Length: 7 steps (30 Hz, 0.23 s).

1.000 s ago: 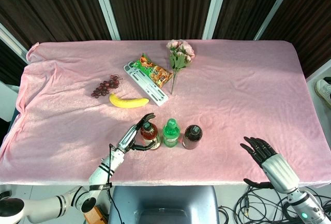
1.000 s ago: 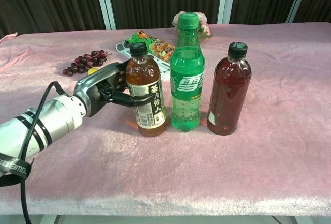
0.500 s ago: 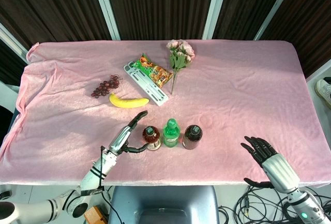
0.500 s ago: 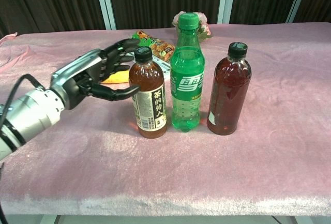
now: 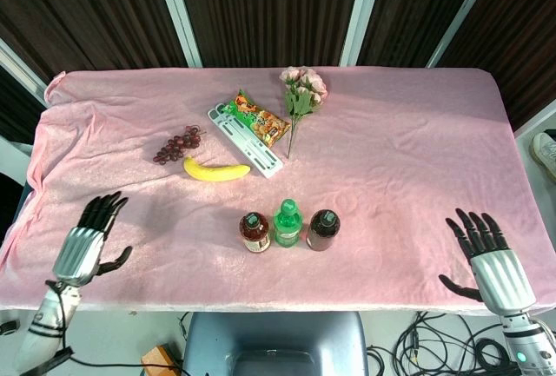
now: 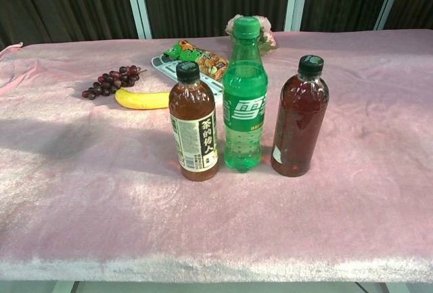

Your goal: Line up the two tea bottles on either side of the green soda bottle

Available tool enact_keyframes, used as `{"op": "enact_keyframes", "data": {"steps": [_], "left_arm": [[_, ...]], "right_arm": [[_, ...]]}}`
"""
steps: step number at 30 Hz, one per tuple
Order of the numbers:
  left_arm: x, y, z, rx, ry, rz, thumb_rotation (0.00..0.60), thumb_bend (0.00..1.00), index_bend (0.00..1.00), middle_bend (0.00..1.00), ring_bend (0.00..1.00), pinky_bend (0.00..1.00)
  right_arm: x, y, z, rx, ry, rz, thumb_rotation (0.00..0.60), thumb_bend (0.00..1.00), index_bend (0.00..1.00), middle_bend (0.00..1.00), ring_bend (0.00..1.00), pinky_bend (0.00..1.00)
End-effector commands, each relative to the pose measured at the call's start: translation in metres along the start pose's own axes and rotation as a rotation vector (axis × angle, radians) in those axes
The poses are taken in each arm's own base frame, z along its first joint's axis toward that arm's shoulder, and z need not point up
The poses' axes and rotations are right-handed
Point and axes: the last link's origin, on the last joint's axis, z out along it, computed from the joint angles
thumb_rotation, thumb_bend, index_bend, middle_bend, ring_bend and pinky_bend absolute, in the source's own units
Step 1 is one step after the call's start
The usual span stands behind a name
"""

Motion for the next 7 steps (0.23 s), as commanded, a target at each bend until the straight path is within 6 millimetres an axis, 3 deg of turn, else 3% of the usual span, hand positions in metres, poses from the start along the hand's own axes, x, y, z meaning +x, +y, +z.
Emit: {"op": "enact_keyframes", "data": {"steps": [1,7], "left_arm": [[0.0320,-0.0408,-0.0882,0.227,0.007,0.114,0.600,0.33,0.00,0.00,0.00,0.00],[0.0306,-0.0396,-0.0820,0.205,-0.014,0.115,0.600,0.33,0.00,0.00,0.00,0.00]], "right_arm": [[0.0017,0.0011,-0.0011,-0.135,0.025,-0.021,0.600,0.29,0.00,0.00,0.00,0.07],[0.0010,0.0020,-0.0057,-0.112,-0.018,-0.009,0.600,0.29,0.00,0.00,0.00,0.07]]}}
